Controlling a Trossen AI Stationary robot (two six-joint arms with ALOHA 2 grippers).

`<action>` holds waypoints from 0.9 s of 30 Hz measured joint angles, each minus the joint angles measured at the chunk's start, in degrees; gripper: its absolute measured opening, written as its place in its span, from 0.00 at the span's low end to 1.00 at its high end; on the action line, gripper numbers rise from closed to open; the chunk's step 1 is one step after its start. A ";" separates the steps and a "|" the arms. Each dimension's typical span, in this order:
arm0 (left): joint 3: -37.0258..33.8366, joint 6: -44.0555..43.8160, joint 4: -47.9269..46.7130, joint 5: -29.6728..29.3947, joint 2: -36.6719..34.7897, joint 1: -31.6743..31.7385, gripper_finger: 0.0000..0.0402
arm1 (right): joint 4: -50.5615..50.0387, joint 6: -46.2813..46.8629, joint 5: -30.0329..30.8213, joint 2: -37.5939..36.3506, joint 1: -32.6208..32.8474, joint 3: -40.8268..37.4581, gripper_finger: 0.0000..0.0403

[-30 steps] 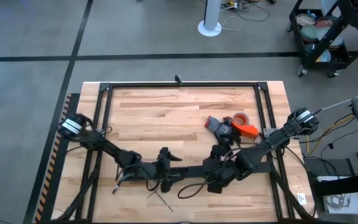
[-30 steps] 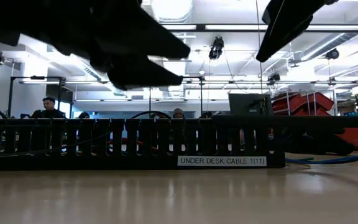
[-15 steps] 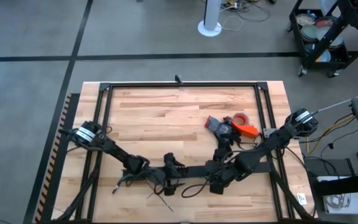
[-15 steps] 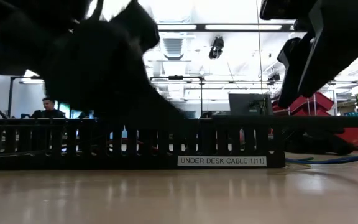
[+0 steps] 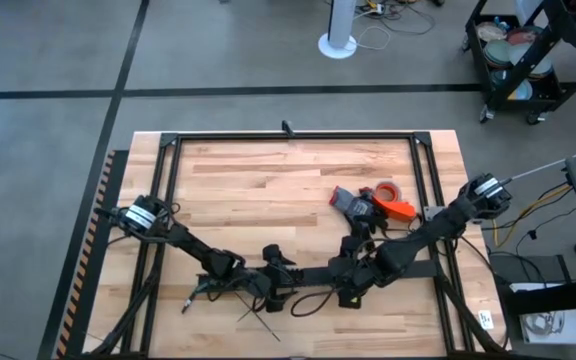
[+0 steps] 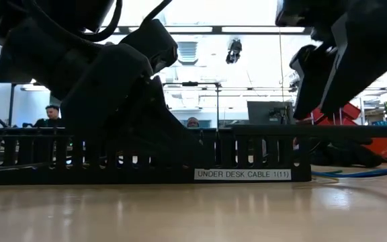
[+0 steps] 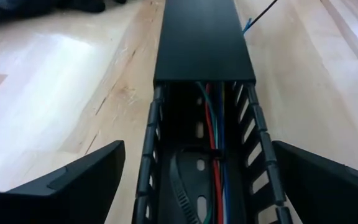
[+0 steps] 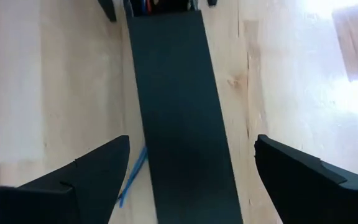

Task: Ziptie cables
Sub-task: Insert the black cable duct cover into the black cable duct

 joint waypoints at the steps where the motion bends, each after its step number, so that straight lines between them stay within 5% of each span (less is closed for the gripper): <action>1: 0.02 -0.11 -0.40 0.00 0.00 0.02 0.96 | 0.04 -0.60 -0.46 0.00 -0.38 -0.24 0.81; 7: 0.12 -0.17 -1.70 -0.01 -0.05 0.02 0.94 | 0.75 -3.65 -1.17 0.52 -2.42 -1.42 0.79; 15: 3.03 -1.00 -7.82 1.60 -0.11 0.08 0.75 | 5.99 -7.48 -2.32 2.31 -3.02 -1.44 0.80; 27: 4.06 -1.22 -11.35 2.52 -0.26 0.11 0.66 | 7.00 -10.46 -2.70 3.83 -4.18 -0.68 0.80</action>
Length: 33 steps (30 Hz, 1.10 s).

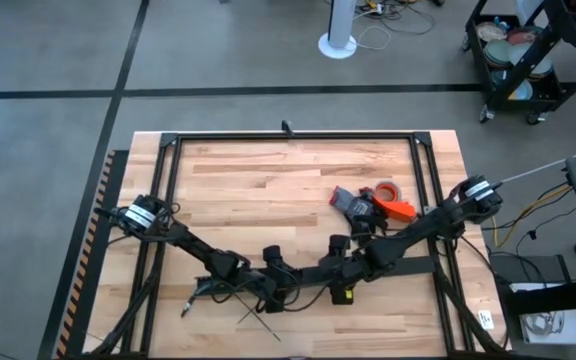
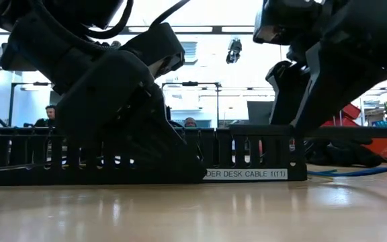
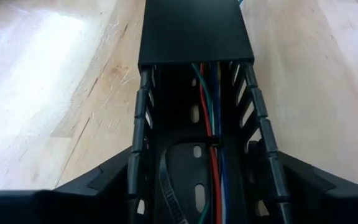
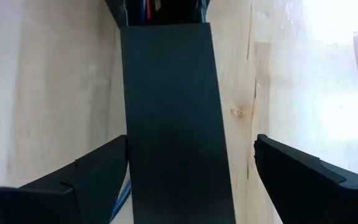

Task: Ziptie cables
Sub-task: Insert the black cable duct cover into the black cable duct

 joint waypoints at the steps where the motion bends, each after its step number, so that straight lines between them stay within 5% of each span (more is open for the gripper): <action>1: -0.02 -0.15 -0.06 -0.01 -0.02 0.02 0.64 | 0.43 -0.26 -0.21 0.34 -0.27 -0.01 0.80; 7: -0.02 -0.20 -0.23 0.22 -0.13 -0.01 0.57 | 4.98 -2.28 -0.59 0.63 -1.15 0.52 0.80; 33: 0.02 0.88 -1.54 2.03 -0.22 -0.03 0.57 | 9.78 -2.77 -6.50 4.26 -3.33 1.14 0.70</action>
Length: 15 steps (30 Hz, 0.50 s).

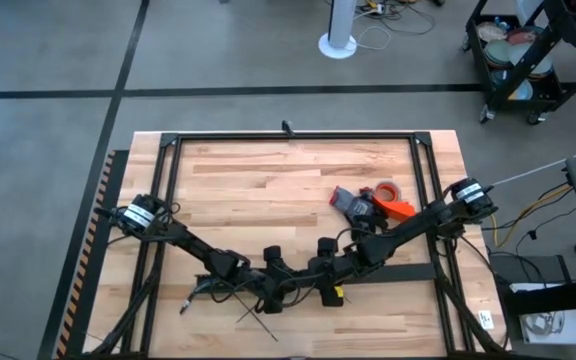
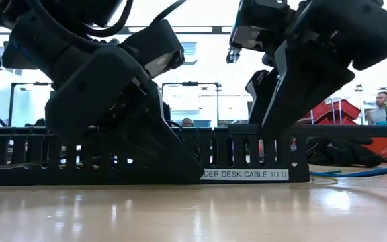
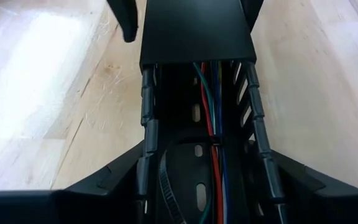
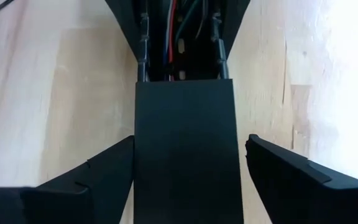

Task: Ziptie cables
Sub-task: Insert the black cable duct cover into the black cable duct

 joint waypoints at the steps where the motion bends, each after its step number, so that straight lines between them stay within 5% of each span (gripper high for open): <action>1: 0.00 0.09 -0.02 0.01 0.00 0.00 0.57 | -0.02 0.14 -0.13 0.00 0.00 0.00 0.68; 15: -0.07 0.09 -0.46 0.18 -0.07 -0.07 0.57 | 2.04 0.43 -0.84 1.05 -0.02 0.03 0.56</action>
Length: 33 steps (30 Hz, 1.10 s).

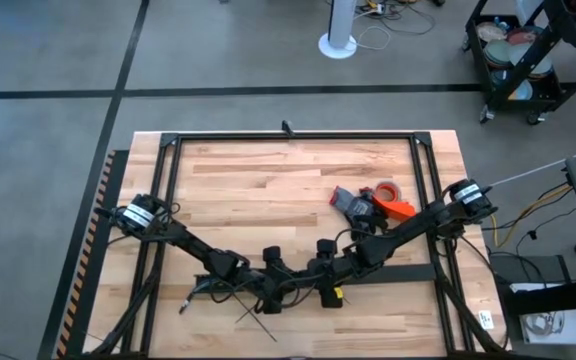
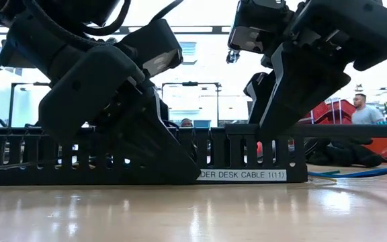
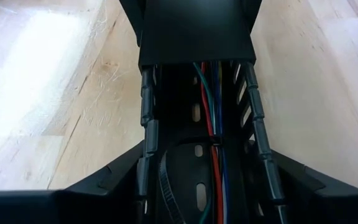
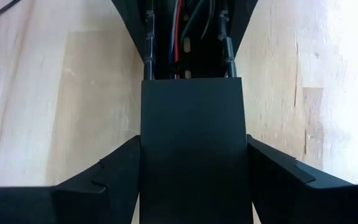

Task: Ziptie cables
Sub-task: Insert the black cable duct cover into the black cable duct

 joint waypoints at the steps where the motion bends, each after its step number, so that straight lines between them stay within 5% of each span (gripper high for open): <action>1: 0.00 0.00 0.00 0.01 0.00 0.00 0.57 | 0.09 0.00 0.01 0.00 0.00 -0.01 0.56; 33: 0.09 -1.55 -2.38 -0.67 0.00 0.59 0.57 | -1.16 0.44 -2.08 1.84 1.03 2.87 0.56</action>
